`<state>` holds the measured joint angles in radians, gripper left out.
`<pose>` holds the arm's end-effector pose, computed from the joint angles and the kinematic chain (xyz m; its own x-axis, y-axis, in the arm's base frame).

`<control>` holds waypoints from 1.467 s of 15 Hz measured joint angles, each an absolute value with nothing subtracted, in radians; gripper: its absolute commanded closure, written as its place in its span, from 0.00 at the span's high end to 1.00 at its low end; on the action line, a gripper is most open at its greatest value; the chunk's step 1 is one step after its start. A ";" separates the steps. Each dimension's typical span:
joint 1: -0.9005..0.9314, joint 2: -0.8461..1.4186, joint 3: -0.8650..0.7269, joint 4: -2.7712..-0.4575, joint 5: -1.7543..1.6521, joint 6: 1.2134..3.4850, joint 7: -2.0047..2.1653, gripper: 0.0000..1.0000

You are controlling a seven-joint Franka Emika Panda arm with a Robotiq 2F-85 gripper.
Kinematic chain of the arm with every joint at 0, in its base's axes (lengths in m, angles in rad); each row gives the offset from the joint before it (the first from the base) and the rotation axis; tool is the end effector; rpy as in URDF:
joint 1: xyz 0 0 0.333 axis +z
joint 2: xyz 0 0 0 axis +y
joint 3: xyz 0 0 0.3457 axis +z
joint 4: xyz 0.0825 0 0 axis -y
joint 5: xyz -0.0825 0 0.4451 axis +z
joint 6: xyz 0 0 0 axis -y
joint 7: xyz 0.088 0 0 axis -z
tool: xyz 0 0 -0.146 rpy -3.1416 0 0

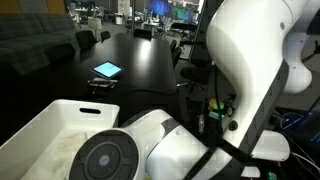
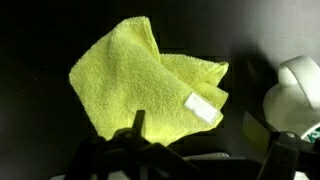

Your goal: Pick up the cloths from the table and put them in the box, then pick up the marker and the seal tape put them in the cup

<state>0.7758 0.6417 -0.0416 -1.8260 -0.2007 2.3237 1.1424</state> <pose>0.5127 0.4503 0.1083 0.9674 -0.2432 0.0710 -0.2527 -0.9460 0.2028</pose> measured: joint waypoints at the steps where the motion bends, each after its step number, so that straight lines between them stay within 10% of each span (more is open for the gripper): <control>1: 0.774 0.648 -0.037 -1.824 -0.201 2.324 1.142 1.00; 22: 0.708 0.686 -0.028 -1.861 -0.234 2.380 1.097 1.00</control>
<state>0.7084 0.6859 -0.0280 -1.8611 -0.2342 2.3802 1.0970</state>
